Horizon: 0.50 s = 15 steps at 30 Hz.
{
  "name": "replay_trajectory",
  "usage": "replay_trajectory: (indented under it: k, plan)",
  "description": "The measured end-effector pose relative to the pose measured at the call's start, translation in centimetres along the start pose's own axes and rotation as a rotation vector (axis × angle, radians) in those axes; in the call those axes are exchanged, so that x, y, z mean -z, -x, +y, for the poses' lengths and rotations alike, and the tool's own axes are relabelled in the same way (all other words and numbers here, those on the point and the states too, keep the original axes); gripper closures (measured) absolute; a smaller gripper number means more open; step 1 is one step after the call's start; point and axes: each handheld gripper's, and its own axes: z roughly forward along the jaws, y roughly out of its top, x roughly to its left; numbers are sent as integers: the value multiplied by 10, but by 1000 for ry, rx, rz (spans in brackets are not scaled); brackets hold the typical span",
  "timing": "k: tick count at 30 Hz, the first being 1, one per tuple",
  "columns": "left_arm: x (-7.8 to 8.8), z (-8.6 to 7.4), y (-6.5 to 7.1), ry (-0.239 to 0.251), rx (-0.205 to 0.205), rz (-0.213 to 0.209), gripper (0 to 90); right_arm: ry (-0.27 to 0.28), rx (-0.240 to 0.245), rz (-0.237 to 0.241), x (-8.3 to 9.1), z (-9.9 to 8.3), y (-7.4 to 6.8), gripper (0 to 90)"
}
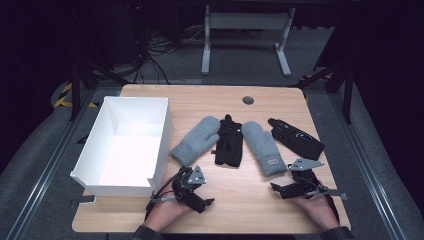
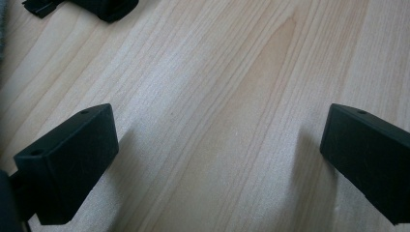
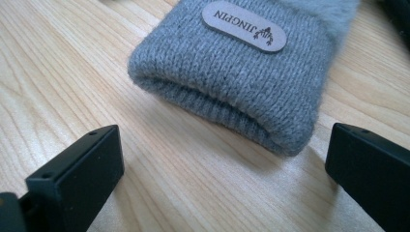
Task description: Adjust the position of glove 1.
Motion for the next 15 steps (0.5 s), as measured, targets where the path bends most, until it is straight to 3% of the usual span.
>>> replay_trajectory:
  k: [10,15]
  plan:
    - [1,-1,1,1,12,11,3,-16,-14,-5,4,0,0,24]
    - [1,-1,1,1,19,11,3,15,-11,-22,13,10,-1,31]
